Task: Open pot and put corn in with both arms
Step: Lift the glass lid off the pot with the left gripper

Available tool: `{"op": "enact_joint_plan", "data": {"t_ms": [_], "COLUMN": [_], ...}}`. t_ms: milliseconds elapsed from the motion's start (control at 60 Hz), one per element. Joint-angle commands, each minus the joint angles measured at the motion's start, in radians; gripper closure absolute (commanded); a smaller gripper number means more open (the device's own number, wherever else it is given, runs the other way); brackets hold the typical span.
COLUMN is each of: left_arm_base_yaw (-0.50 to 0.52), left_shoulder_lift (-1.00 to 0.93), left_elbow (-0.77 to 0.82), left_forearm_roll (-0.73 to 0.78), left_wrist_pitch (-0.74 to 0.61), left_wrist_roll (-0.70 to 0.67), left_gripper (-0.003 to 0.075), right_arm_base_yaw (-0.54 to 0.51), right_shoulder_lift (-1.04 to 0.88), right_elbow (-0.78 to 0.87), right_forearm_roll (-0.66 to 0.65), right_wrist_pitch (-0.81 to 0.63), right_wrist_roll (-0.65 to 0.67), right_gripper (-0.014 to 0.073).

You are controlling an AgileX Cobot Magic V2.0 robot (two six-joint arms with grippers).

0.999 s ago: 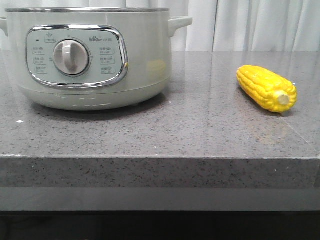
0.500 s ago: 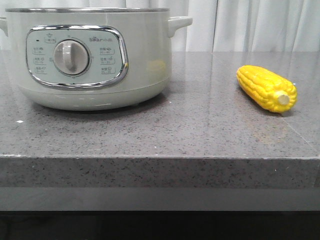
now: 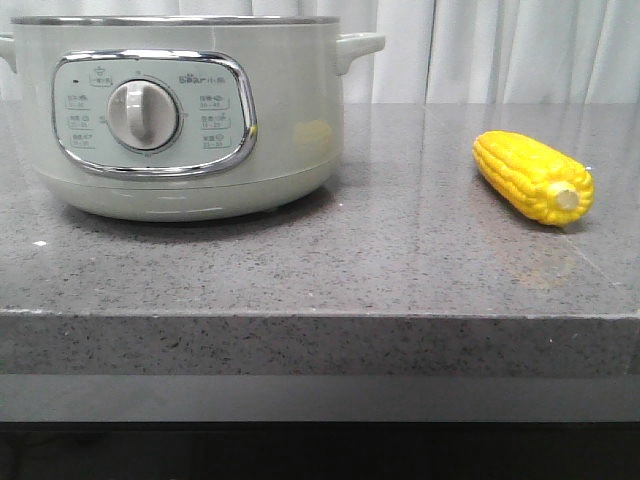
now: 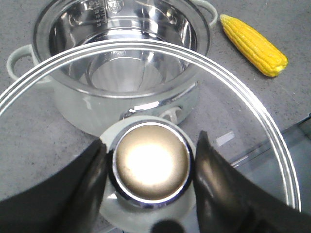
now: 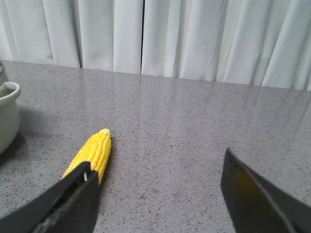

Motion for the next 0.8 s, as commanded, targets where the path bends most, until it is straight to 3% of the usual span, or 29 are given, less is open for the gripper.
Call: {"op": "enact_joint_plan", "data": {"t_ms": [0, 200, 366, 583, 783], "left_arm_base_yaw": [-0.005, -0.005, -0.005, -0.005, -0.005], "left_shoulder_lift": [-0.089, -0.240, -0.290, -0.290, -0.290], "left_elbow": [0.025, 0.138, 0.176, 0.178, 0.178], "left_forearm_roll": [-0.035, -0.037, -0.037, -0.037, -0.037], "left_wrist_pitch": [-0.140, -0.138, -0.140, -0.151, -0.159], "left_wrist_roll": [-0.021, -0.021, -0.021, -0.021, -0.021], "left_gripper": [0.0503, 0.0503, 0.0503, 0.0509, 0.0512], "right_arm_base_yaw": [-0.004, -0.004, -0.001, 0.052, 0.113], "right_shoulder_lift": [0.026, 0.091, 0.239, 0.569, 0.851], "right_elbow": [-0.028, -0.029, -0.087, -0.318, -0.491], "right_forearm_roll": [-0.005, -0.001, 0.086, 0.165, 0.215], "right_wrist_pitch": [-0.076, -0.077, -0.051, 0.133, 0.176], "right_wrist_roll": [-0.008, -0.008, -0.008, -0.008, -0.008], "right_gripper": [0.0050, 0.0050, 0.0050, 0.0050, 0.0050]}}
